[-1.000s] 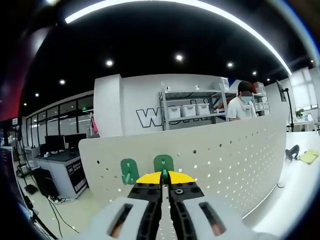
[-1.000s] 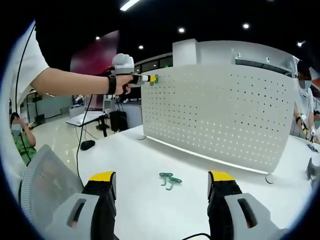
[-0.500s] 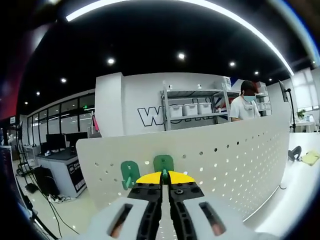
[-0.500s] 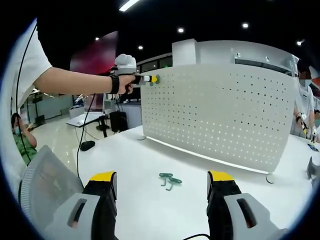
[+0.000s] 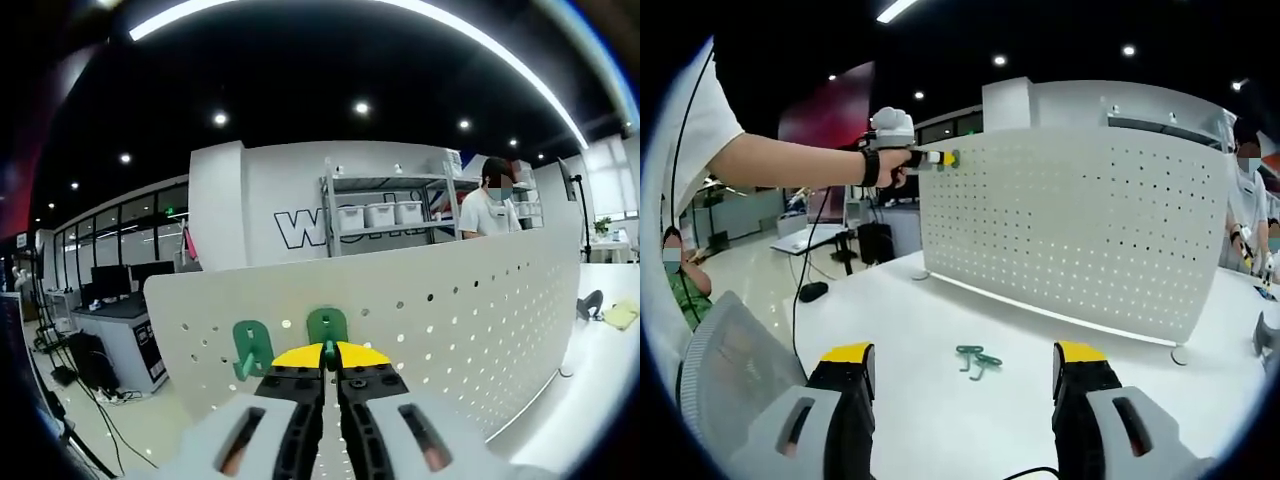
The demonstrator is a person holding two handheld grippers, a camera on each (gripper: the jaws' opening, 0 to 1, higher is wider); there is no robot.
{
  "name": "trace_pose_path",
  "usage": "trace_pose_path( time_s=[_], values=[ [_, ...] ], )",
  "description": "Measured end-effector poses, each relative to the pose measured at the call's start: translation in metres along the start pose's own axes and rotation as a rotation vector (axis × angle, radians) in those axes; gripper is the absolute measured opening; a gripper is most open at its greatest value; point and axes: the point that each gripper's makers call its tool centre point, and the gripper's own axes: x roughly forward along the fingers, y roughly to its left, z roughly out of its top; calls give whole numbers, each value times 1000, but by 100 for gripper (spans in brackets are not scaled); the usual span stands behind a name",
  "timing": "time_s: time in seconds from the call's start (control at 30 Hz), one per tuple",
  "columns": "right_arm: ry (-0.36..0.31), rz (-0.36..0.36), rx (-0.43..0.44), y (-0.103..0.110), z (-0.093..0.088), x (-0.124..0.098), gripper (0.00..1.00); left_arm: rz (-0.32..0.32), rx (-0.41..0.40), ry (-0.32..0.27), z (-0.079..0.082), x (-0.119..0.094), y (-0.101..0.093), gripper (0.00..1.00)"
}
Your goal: Insert the hook assembly into the mounting plate slot until the hook locks in place.
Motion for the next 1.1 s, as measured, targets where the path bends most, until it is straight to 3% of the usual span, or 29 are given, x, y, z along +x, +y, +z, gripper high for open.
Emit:
trace_pose_path(
  time_s=[0.03, 0.13, 0.3, 0.37, 0.5, 0.73, 0.83, 1.1],
  values=[
    [2, -1, 2, 0, -1, 0, 73, 2, -33, 5, 0, -1, 0, 3],
    [-5, 7, 4, 3, 0, 1, 73, -4, 1, 15, 0, 0, 0, 3],
    [1, 14, -7, 4, 0, 2, 73, 4, -47, 4, 5, 2, 1, 3],
    [-3, 15, -2, 4, 0, 2, 73, 8, -32, 13, 2, 2, 1, 3],
    [-2, 17, -2, 3, 0, 2, 73, 11, -95, 18, -1, 4, 2, 3],
    [-4, 20, -4, 4, 1, 3, 73, -5, -43, 34, -2, 6, 1, 3],
    [-8, 20, 1, 4, 1, 3, 73, -13, -73, 35, -1, 6, 1, 4],
    [-9, 13, 3, 2, 2, 2, 73, -11, -46, 37, 3, 12, 3, 6]
  ],
)
